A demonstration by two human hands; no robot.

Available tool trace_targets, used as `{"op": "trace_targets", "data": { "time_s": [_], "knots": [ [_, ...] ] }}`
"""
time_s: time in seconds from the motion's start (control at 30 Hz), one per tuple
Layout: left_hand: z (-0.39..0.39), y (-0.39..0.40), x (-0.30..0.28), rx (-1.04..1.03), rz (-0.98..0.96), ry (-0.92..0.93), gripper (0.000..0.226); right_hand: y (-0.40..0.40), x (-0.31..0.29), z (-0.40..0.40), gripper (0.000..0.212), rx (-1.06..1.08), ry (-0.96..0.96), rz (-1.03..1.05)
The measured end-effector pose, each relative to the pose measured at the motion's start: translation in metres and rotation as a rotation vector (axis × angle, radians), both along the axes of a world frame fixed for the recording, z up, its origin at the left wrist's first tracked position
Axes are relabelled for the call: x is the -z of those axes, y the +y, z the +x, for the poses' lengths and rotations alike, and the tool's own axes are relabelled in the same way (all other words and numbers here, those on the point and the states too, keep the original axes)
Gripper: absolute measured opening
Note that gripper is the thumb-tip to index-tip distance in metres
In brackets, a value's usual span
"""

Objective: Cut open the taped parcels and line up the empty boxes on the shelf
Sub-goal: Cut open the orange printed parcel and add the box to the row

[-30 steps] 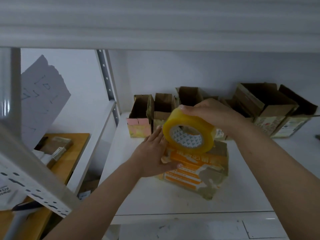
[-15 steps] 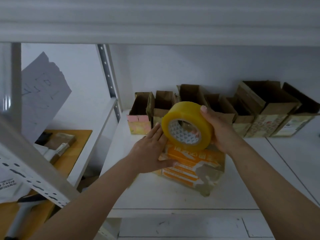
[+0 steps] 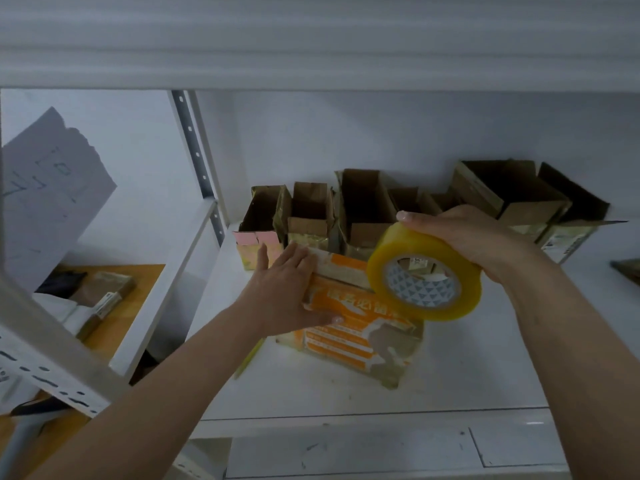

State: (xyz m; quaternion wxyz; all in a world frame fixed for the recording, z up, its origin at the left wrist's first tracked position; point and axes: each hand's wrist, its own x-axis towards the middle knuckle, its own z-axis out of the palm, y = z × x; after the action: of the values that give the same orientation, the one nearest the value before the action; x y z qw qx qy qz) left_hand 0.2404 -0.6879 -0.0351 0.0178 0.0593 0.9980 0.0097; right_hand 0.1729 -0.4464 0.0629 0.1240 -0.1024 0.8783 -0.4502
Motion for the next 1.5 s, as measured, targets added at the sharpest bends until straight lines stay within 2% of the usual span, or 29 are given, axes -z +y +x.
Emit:
{"op": "trace_targets", "data": {
  "time_s": [0.1,0.17,0.27,0.4,0.53,0.63,0.73,0.8,0.87,0.9,1.0,1.03,1.1,1.17,1.23,1.27,1.37,1.5],
  "knots": [
    [-0.002,0.027,-0.003,0.041,0.017,0.061,0.117,0.000,0.000,-0.003,0.060,0.002,-0.005,0.032],
    [-0.004,0.048,0.003,0.101,0.066,0.023,0.120,-0.001,0.002,-0.004,0.071,-0.002,0.005,0.052],
    [-0.008,0.064,0.019,0.153,-0.016,-0.030,0.120,-0.003,0.005,-0.006,0.092,-0.018,0.022,0.083],
    [-0.012,0.060,0.030,0.163,-0.044,0.034,0.110,0.013,0.015,-0.012,0.110,-0.020,-0.024,-0.106],
    [-0.014,0.059,0.031,0.171,-0.068,0.054,0.106,0.025,0.050,-0.006,0.092,-0.107,-0.090,-0.498],
    [-0.014,0.059,0.031,0.162,-0.053,0.057,0.106,0.016,0.061,0.003,0.071,-0.066,-0.113,-0.623],
    [-0.012,0.060,0.030,0.146,-0.035,0.067,0.113,0.012,0.044,0.006,0.043,0.008,-0.056,-0.500],
    [-0.011,0.060,0.028,0.133,-0.041,0.057,0.116,0.018,0.034,0.007,0.051,0.037,-0.002,-0.383],
    [-0.010,0.060,0.027,0.127,-0.063,0.053,0.116,0.032,0.028,0.008,0.070,0.086,0.020,-0.351],
    [-0.010,0.060,0.026,0.129,-0.071,0.052,0.115,0.042,0.026,0.008,0.072,0.109,0.019,-0.330],
    [-0.010,0.060,0.025,0.133,-0.089,0.041,0.116,0.074,0.022,0.011,0.051,0.106,-0.014,-0.307],
    [-0.011,0.060,0.025,0.134,-0.090,0.039,0.116,0.087,0.023,0.011,0.051,0.105,-0.027,-0.307],
    [-0.011,0.060,0.025,0.138,-0.087,0.038,0.116,0.111,0.029,0.012,0.066,0.105,-0.058,-0.273],
    [-0.011,0.061,0.024,0.142,-0.091,0.034,0.116,0.126,0.043,0.014,0.091,0.120,-0.118,-0.214],
    [-0.011,0.062,0.023,0.142,-0.100,0.021,0.116,0.130,0.063,0.016,0.103,0.164,-0.182,-0.191],
    [-0.011,0.062,0.023,0.138,-0.104,0.018,0.116,0.128,0.072,0.017,0.100,0.173,-0.212,-0.181],
    [-0.012,0.063,0.022,0.139,-0.101,0.016,0.117,0.114,0.092,0.019,0.067,0.176,-0.262,-0.139],
    [-0.014,0.059,0.022,0.159,-0.084,-0.002,0.118,0.095,0.107,0.019,0.061,0.154,-0.296,-0.128]
  ]
}}
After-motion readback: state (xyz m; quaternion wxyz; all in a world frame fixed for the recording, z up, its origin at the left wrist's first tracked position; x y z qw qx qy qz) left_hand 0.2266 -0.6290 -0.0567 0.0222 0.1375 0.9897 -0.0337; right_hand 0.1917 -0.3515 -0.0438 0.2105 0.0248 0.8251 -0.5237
